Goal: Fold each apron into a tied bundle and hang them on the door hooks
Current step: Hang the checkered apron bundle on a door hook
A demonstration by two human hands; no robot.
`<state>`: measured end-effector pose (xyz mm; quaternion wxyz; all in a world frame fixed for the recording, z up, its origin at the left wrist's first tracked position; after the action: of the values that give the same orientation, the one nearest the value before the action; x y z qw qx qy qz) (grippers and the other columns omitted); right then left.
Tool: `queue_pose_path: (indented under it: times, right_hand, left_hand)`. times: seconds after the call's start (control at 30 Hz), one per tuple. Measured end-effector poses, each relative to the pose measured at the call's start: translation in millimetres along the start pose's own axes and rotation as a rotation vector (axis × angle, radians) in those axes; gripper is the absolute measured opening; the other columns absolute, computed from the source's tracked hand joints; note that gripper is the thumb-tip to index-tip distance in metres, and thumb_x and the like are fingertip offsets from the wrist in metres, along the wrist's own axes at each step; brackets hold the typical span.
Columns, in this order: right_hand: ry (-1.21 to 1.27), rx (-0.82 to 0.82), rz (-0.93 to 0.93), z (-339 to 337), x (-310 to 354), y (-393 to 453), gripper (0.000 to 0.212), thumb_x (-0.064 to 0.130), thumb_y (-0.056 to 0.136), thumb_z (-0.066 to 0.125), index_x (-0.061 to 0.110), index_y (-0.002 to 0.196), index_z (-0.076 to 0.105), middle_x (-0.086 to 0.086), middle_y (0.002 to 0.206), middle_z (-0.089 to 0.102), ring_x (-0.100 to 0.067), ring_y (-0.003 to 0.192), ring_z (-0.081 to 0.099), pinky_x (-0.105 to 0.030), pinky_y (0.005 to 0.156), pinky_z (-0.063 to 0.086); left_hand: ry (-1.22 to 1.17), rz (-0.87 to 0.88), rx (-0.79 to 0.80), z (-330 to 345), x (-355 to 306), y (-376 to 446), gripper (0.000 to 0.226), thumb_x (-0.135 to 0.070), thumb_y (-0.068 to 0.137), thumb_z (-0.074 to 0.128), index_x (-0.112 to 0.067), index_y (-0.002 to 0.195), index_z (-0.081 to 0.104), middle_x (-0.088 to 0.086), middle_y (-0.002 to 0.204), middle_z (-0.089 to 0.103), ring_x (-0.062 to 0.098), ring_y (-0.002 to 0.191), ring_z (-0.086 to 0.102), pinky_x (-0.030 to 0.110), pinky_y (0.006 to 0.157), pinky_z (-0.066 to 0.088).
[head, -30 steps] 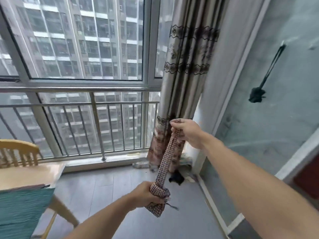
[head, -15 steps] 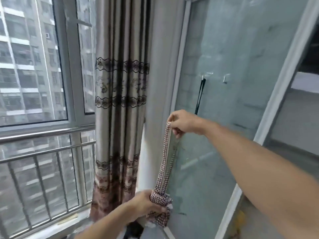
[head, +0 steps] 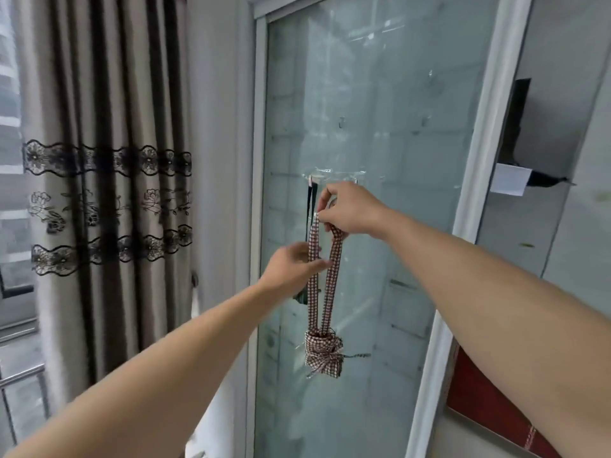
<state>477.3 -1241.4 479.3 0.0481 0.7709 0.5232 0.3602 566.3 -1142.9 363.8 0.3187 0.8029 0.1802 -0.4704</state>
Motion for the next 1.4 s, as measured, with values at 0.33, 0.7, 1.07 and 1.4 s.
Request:
queue_pose_path:
  times: [0.33, 0.7, 1.07, 1.4]
  right_hand:
    - [-0.079, -0.151, 0.030, -58, -63, 93, 0.016, 0.004, 0.085, 0.066, 0.018, 0.077, 0.066, -0.004, 0.077, 0.072, -0.020, 0.076, 0.073, -0.034, 0.066, 0.063]
    - [-0.213, -0.215, 0.044, -92, -88, 126, 0.015, 0.013, 0.078, 0.085, 0.015, 0.076, 0.070, -0.001, 0.066, 0.070, -0.020, 0.058, 0.073, -0.027, 0.062, 0.060]
    - [-0.795, -0.328, -0.119, -70, -91, 137, 0.015, 0.021, 0.088, 0.067, 0.030, 0.094, 0.077, 0.005, 0.099, 0.074, -0.026, 0.092, 0.069, -0.029, 0.070, 0.040]
    - [-0.991, -0.124, -0.054, -58, -87, 135, 0.020, 0.028, 0.085, 0.078, 0.026, 0.104, 0.072, 0.001, 0.101, 0.070, -0.025, 0.092, 0.067, -0.031, 0.071, 0.041]
  left_hand:
    - [0.080, 0.166, -0.260, 55, -51, 140, 0.047, -0.034, 0.094, 0.069, -0.025, 0.135, 0.049, -0.004, 0.113, 0.067, 0.014, 0.094, 0.068, 0.035, 0.081, 0.058]
    - [0.144, 0.295, -0.471, 42, -63, 206, 0.014, -0.028, 0.095, 0.063, -0.024, 0.095, 0.076, -0.012, 0.086, 0.072, 0.011, 0.067, 0.063, 0.028, 0.061, 0.050]
    - [0.237, 0.245, -0.424, 38, -45, 238, 0.004, -0.032, 0.089, 0.072, -0.031, 0.087, 0.075, -0.015, 0.087, 0.073, 0.012, 0.086, 0.069, 0.035, 0.077, 0.058]
    - [0.241, 0.225, -0.198, 55, -20, 236, 0.012, -0.031, 0.085, 0.080, -0.032, 0.079, 0.070, -0.015, 0.078, 0.070, 0.015, 0.077, 0.072, 0.043, 0.078, 0.062]
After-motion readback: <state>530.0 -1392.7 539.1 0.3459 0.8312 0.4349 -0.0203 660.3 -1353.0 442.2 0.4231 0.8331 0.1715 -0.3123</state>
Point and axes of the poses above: each hand's wrist, its own y-axis towards the middle knuckle, its own z-axis out of the palm, x = y × z, the point moved 3 cm from there along y, towards the middle knuckle
